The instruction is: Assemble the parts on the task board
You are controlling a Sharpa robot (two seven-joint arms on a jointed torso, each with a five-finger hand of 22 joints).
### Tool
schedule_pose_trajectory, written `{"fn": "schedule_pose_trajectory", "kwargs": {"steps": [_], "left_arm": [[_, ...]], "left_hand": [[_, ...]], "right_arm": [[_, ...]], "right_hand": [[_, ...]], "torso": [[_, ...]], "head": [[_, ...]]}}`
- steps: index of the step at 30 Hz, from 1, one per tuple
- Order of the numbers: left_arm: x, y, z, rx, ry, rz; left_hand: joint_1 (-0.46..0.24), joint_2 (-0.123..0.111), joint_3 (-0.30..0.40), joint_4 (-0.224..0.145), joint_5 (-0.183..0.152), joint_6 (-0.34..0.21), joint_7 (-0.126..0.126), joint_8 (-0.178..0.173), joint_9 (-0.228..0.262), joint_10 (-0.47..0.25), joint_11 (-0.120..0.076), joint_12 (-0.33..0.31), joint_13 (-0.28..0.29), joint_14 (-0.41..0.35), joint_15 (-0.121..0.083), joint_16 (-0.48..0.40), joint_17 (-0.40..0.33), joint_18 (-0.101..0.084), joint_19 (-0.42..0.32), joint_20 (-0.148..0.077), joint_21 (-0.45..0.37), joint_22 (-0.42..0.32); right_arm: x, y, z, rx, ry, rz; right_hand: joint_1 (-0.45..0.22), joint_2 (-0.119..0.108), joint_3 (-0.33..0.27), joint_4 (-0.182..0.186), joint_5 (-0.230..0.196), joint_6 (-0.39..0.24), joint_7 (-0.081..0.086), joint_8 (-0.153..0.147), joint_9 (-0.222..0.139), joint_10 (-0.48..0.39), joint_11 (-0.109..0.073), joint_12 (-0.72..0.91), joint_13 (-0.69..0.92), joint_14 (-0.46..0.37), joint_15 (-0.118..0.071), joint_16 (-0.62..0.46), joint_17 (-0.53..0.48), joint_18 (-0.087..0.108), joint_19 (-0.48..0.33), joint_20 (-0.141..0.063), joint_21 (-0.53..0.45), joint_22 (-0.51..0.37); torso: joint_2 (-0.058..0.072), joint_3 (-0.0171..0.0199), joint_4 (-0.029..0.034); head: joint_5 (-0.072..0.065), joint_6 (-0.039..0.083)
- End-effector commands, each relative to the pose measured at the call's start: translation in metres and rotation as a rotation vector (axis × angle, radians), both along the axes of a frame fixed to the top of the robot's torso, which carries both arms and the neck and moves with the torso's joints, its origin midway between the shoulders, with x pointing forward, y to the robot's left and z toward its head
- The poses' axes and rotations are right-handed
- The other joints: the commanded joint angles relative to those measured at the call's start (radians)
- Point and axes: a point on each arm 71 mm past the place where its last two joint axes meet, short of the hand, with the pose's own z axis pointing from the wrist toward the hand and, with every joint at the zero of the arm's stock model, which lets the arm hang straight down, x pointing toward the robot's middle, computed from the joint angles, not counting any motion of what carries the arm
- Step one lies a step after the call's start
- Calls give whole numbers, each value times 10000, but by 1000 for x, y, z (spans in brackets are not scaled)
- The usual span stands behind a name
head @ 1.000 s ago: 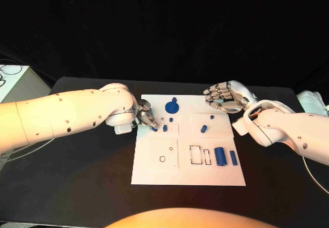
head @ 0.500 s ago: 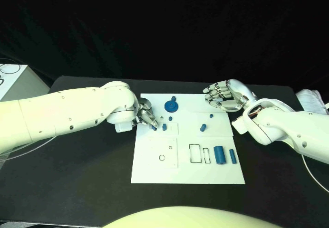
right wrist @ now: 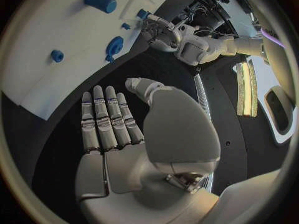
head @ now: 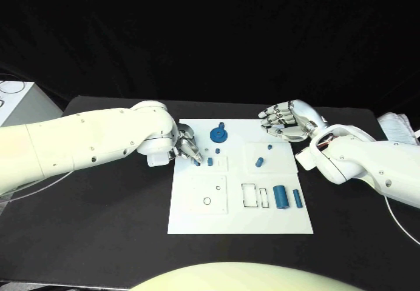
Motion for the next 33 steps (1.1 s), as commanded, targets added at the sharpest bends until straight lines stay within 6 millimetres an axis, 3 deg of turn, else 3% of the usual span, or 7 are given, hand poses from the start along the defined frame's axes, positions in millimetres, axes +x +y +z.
{"fn": "schedule_pose_trajectory", "kwargs": {"steps": [1,15,25,29,33], "left_arm": [[-7,-6,-9,106,592,-398],[-3,-10,-9,354,347,-487],[-1,-10,-10,497,354,-560],[-1,-9,-10,568,322,-581],[-1,-8,-10,620,340,-619]], "left_hand": [[-85,25,1310,-1341,36,339,-281,69,-6,53,21,11,-15,738,-47,53,1384,-111,62,-6,55,1217],[-386,176,1055,-1127,-71,378,-339,61,70,99,-17,-4,10,732,-79,51,1371,-103,31,-31,27,1201],[-716,174,436,-861,-121,377,-403,12,141,89,-59,-30,27,727,-114,51,1369,-104,23,-62,14,1200],[-1007,160,-231,-520,-218,446,-449,-44,172,54,-89,-36,48,726,-141,56,1375,-106,28,-85,9,1204],[-1070,111,-503,-418,-242,460,-454,-80,179,24,-93,-48,40,724,-149,54,1372,-104,23,-96,-3,1196]], "right_arm": [[-1,1,1,2,-78,145],[-2,2,1,14,-75,166],[-2,2,1,21,-73,170],[-2,1,1,22,-72,171],[-3,1,1,22,-74,167]], "right_hand": [[-75,-11,53,-12,3,84,455,-14,-17,49,51,-33,-10,52,26,30,-11,11,-78,-20,-34,-11],[-102,-15,68,-26,17,87,453,-15,-17,57,49,-45,-9,50,25,30,-21,13,-98,-19,-51,-13],[-109,-16,74,-32,21,89,453,-15,-18,61,48,-49,-9,48,26,29,-25,13,-118,-18,-57,-15],[-109,-16,74,-32,21,89,453,-15,-18,61,48,-49,-9,48,26,29,-25,13,-118,-18,-57,-15],[-114,-17,77,-36,21,90,453,-15,-18,63,48,-51,-9,47,26,28,-28,13,-128,-18,-61,-16]], "torso": [[10,-2,0],[-4,1,10],[-2,0,7],[-2,0,8],[-1,-3,6]], "head": [[-6,-11],[-59,-34],[-73,-33],[-79,-34],[-79,-33]]}}
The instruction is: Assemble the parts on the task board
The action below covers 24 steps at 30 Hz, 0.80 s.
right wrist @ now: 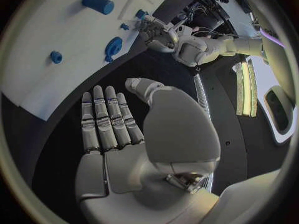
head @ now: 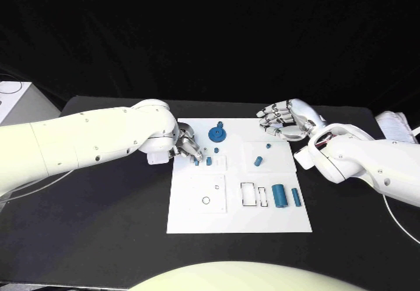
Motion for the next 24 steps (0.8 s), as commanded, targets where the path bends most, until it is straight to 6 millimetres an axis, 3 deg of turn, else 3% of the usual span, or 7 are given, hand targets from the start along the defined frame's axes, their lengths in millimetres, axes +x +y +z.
{"fn": "schedule_pose_trajectory", "kwargs": {"steps": [1,10,11,12,15,18,24], "left_arm": [[-6,-3,-9,201,424,-403],[-7,2,-8,222,375,-358],[-7,2,-8,209,350,-336],[-7,3,-8,189,312,-301],[-7,6,-6,90,130,-141],[-5,8,-3,-118,-171,105],[-2,8,8,-600,-616,386]], "left_hand": [[-128,-37,-297,141,-67,-27,-74,-72,16,-31,-66,-49,5,724,-73,56,1376,-106,-11,-61,-2,1199],[-348,-288,-1846,859,-362,105,-64,-238,36,-92,-53,-61,42,721,-70,56,1376,-105,-14,-62,-34,1186],[-353,-323,-2089,986,-616,118,-56,-258,43,-109,-49,-73,28,718,-63,50,1367,-102,-18,-61,-44,1180],[-333,-312,-2276,1102,-1208,121,-53,-275,50,-127,-43,-87,6,716,-59,46,1359,-100,-25,-56,-57,1171],[-246,-299,-2636,1403,-1821,110,-30,-321,68,-176,-25,-120,-50,709,-47,32,1332,-91,-43,-48,-89,1149],[-187,-303,-2868,1646,-2016,50,-5,-345,93,-335,-1,-259,-321,684,-32,-18,1244,-48,-151,-35,-236,1024],[114,-238,-3105,1922,-1962,-195,84,-364,153,-764,80,-589,-941,613,36,-150,1032,43,-397,9,-568,748]], "right_arm": [[-1,1,0,-2,-82,136],[-1,0,1,-4,-87,128],[-1,0,1,-3,-88,129],[-1,0,1,-3,-89,130],[-1,0,1,-4,-89,125],[-1,0,1,-6,-89,122],[-1,0,0,-7,-90,124]], "right_hand": [[-114,-17,48,-8,21,90,453,-15,-9,28,13,-51,-9,47,26,28,-17,13,-90,17,-61,-17],[-114,-17,48,-8,21,90,453,-15,-9,28,13,-51,-9,47,26,28,-17,13,-90,17,-61,-17],[-114,-17,48,-8,21,90,453,-15,-9,28,13,-51,-9,47,26,28,-17,13,-90,17,-61,-17],[-114,-17,48,-8,21,90,453,-15,-9,28,13,-51,-9,47,26,28,-17,13,-90,17,-61,-17],[-114,-17,48,-8,21,90,453,-15,-9,28,13,-51,-9,47,26,28,-17,13,-90,17,-61,-17],[-124,-20,51,-12,21,90,456,-16,-10,31,14,-55,-9,44,27,27,-21,12,-103,17,-67,-18],[-124,-20,51,-12,21,90,456,-16,-10,31,14,-55,-9,44,27,27,-21,12,-103,17,-67,-18]], "torso": [[0,-7,1],[9,-18,-2],[10,-20,-4],[8,-20,-6],[7,-29,-4],[-2,-23,0],[-1,-13,2]], "head": [[0,1],[-20,13],[-24,19],[-27,22],[-60,31],[-79,41],[-78,62]]}}
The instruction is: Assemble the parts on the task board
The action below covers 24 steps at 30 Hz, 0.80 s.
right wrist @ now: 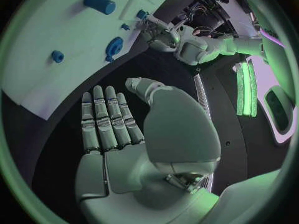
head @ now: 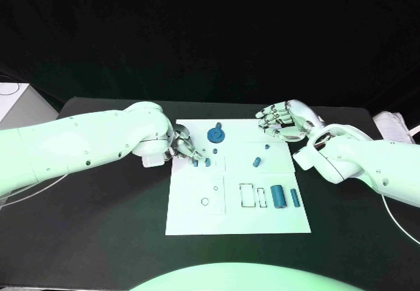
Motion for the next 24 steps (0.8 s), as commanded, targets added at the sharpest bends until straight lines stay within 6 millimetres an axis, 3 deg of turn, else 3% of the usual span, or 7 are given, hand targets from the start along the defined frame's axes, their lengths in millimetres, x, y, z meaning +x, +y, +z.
{"fn": "schedule_pose_trajectory", "kwargs": {"steps": [1,8,16,18,20,21,24], "left_arm": [[2,-2,5,-423,-443,239],[3,-1,13,-1221,-908,591],[3,-3,29,-2907,-1700,567],[4,-6,35,-3660,-2173,367],[3,-8,38,-4116,-2546,181],[3,-10,41,-4444,-2919,-9],[0,-15,44,-5229,-4112,-624]], "left_hand": [[139,-11,-72,69,39,-115,-2,65,24,-127,17,-74,-129,606,46,-56,1011,56,-102,12,-101,707],[342,-41,-349,361,45,-354,92,74,86,-485,106,-252,-497,549,123,-149,868,115,-271,70,-338,518],[982,195,-447,428,227,-775,261,22,133,-1265,262,-674,-1359,317,260,-512,294,246,-642,186,-868,90],[1890,426,125,148,273,-1366,466,-233,34,-2451,449,-1459,-2496,-250,411,-1294,-866,476,-1376,296,-1838,-688],[2722,356,775,-305,293,-1657,591,-344,-65,-2894,570,-1566,-2582,-659,538,-1740,-1495,628,-1936,418,-2554,-1238],[3175,216,1269,-606,287,-1876,715,-451,-170,-3288,672,-1671,-2662,-1197,645,-2304,-2294,813,-2616,514,-3414,-1896],[3702,-61,2152,-1132,199,-2295,1059,-750,-495,-4055,1017,-2035,-2992,-2455,943,-3288,-3660,1101,-3942,756,-4952,-2996]], "right_arm": [[-1,1,1,1,-94,150],[0,2,1,3,-97,158],[0,1,0,2,-96,153],[0,2,0,4,-98,153],[0,2,1,5,-99,154],[0,2,1,5,-101,153],[0,1,1,4,-104,147]], "right_hand": [[-83,20,51,-13,21,90,456,-16,-11,31,14,-56,-9,44,27,27,-14,12,-68,-18,-67,-11],[-83,20,51,-13,21,90,456,-16,-11,31,14,-56,-9,44,27,27,-14,12,-68,-18,-67,-11],[-91,22,57,-17,25,90,459,-17,-11,33,16,-60,-9,41,28,25,-18,11,-89,-17,-73,-13],[-91,22,57,-17,25,90,459,-17,-11,33,16,-60,-9,41,28,25,-18,11,-89,-17,-73,-13],[-91,22,57,-17,25,90,459,-17,-11,33,16,-60,-9,41,28,25,-18,11,-89,-17,-73,-13],[-91,22,57,-17,25,90,459,-17,-11,33,16,-60,-9,41,28,25,-18,11,-89,-17,-73,-13],[-91,22,57,-17,25,90,459,-17,-11,33,16,-60,-9,41,28,25,-18,11,-89,-17,-73,-13]], "torso": [[-5,12,6],[-2,3,-6],[7,10,0],[2,13,5],[0,11,0],[-1,10,-1],[-6,13,13]], "head": [[-2,17],[-36,43],[-80,110],[-90,124],[-104,144],[-108,149],[-137,195]]}}
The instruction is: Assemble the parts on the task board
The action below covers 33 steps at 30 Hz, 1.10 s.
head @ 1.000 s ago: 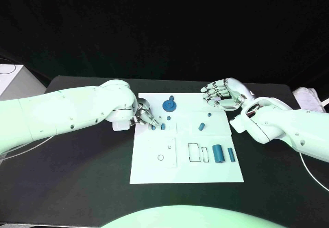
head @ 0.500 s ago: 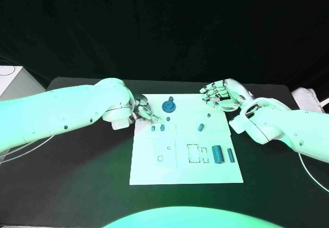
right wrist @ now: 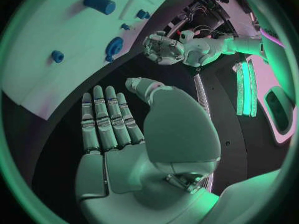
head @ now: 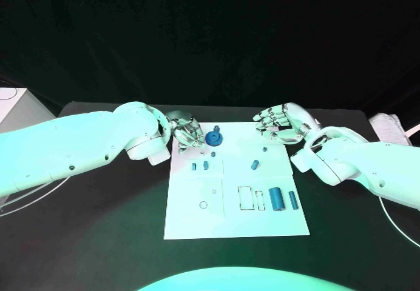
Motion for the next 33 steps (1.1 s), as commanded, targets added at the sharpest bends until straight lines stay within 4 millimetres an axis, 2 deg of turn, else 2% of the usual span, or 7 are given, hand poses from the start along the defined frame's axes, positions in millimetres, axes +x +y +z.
{"fn": "schedule_pose_trajectory", "kwargs": {"steps": [1,3,6,11,16,21,33], "left_arm": [[-2,-12,13,-2041,-2542,-811],[-5,-14,12,-2394,-3502,-1070],[-8,-16,7,-2422,-4384,-1537],[-11,-23,-5,-1582,-4883,-2567],[-11,-33,-16,-389,-4750,-3309],[-8,-39,-25,736,-4374,-3802],[-2,-48,-36,2220,-3786,-4226]], "left_hand": [[340,-229,524,-400,-76,-326,263,-296,-306,-601,270,-371,-320,-1082,222,-771,-1099,219,-929,185,-987,-679],[651,-327,666,-805,-131,-440,417,-547,-616,-1307,451,-842,-715,-1957,418,-1051,-1681,223,-1243,338,-982,-566],[628,-398,545,-917,-178,-670,557,-906,-995,-1860,635,-1232,-1094,-2561,576,-1074,-1972,227,-1503,499,-927,-429],[135,-665,-219,-607,-180,-580,405,-1147,-1461,-2360,813,-1842,-1744,-2895,794,-892,-2252,264,-1771,769,-1191,-536],[478,-524,-374,-606,-142,45,205,-1477,-1977,-2007,753,-2067,-2274,-2821,730,-571,-2593,297,-1598,762,-1219,-585],[550,-582,-462,-591,-159,500,117,-1881,-2350,-1677,657,-2173,-2599,-2686,651,-221,-2794,297,-1469,695,-1102,-508],[474,-657,-666,-523,-172,828,71,-2128,-2520,-1315,542,-2063,-2710,-2036,557,509,-2155,258,-1205,616,-783,-275]], "right_arm": [[-1,1,1,4,-97,144],[-1,1,1,3,-99,141],[0,1,1,0,-100,130],[0,0,0,-2,-97,110],[0,0,0,-1,-93,118],[0,1,0,3,-91,137],[0,3,0,13,-88,159]], "right_hand": [[-91,22,57,-17,25,91,459,-17,-12,33,16,-60,-9,40,28,25,-10,10,-54,19,-32,-14],[-91,22,57,-17,25,91,459,-17,-12,33,16,-60,-9,40,28,25,-10,10,-54,19,-32,-14],[-91,22,57,-17,25,91,459,-17,-12,33,16,-60,-9,40,28,25,-10,10,-54,19,-32,-14],[-96,29,69,-25,29,93,459,-18,-12,37,16,-65,-9,40,29,25,-14,10,-49,19,-37,-14],[-96,29,69,-25,29,93,459,-18,-12,37,16,-65,-9,40,29,25,-14,10,-49,19,-37,-14],[-96,29,69,-25,29,93,459,-18,-12,37,16,-65,-9,40,29,25,-14,10,-49,19,-37,-14],[-96,29,69,-25,29,93,459,-18,-12,37,16,-65,-9,40,29,25,-14,10,-49,19,-37,-14]], "torso": [[-8,7,18],[-11,13,22],[-2,-2,13],[-8,-5,2],[7,-2,10],[-1,0,-1],[17,-3,-5]], "head": [[-30,59],[-33,83],[-70,137],[-70,163],[-68,205],[-56,227],[-26,274]]}}
